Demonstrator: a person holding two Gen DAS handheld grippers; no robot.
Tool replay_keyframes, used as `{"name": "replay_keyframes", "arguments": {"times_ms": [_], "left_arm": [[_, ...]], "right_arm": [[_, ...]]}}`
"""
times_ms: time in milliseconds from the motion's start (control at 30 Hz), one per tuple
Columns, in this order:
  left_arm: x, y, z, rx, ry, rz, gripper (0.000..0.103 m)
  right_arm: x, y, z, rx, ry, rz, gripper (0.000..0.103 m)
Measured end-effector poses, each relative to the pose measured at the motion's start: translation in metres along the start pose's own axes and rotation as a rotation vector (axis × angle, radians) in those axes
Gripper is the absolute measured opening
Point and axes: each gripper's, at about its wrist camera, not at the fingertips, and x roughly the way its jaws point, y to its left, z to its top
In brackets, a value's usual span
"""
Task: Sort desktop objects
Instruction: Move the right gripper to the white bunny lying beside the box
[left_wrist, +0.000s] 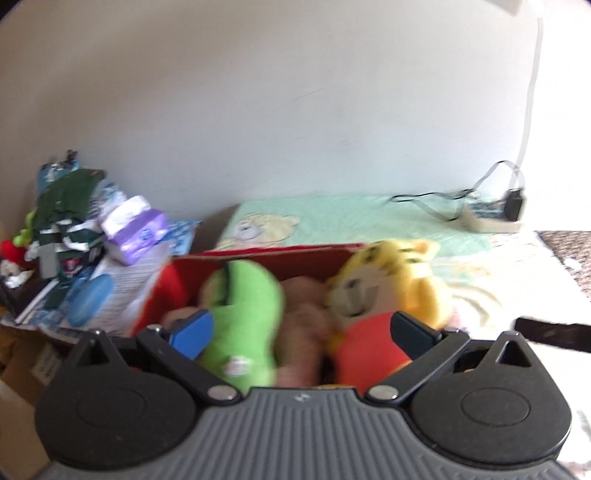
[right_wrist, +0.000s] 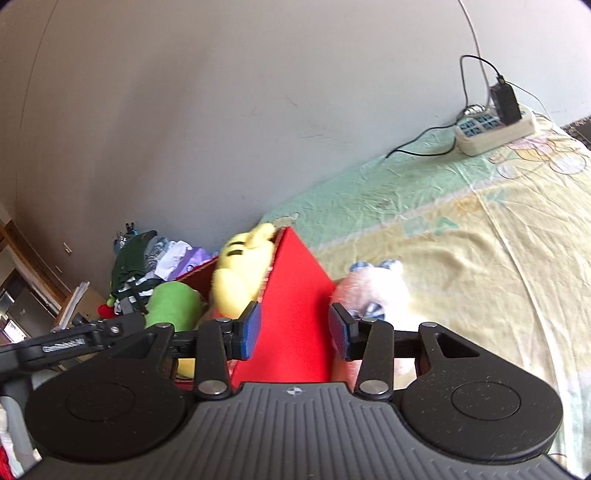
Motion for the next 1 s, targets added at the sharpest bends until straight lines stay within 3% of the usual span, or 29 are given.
{"name": "replay_keyframes", "arguments": {"times_ms": [200, 467, 700, 767, 900, 1000], "left_arm": [[-0.005, -0.076, -0.007, 0.062, -0.020, -0.152, 0.101], [0.014, -0.154, -0.033, 0.161, 0.021, -0.229, 0.101], [0.058, -0.189, -0.061, 0.218, 0.075, -0.167, 0.099], [0.065, -0.200, -0.069, 0.278, 0.032, -0.102, 0.100], [0.084, -0.214, -0.070, 0.317, 0.047, -0.086, 0.100], [0.097, -0.225, -0.075, 0.351, 0.039, -0.032, 0.100]], "right_arm": [[0.006, -0.055, 0.003, 0.058, 0.090, -0.013, 0.045], [0.023, -0.115, 0.017, 0.128, 0.199, 0.028, 0.045], [0.042, -0.137, 0.027, 0.110, 0.271, 0.086, 0.046], [0.049, -0.139, 0.029, 0.105, 0.293, 0.119, 0.046], [0.065, -0.141, 0.036, 0.096, 0.341, 0.181, 0.046], [0.076, -0.143, 0.043, 0.092, 0.363, 0.209, 0.046]]}}
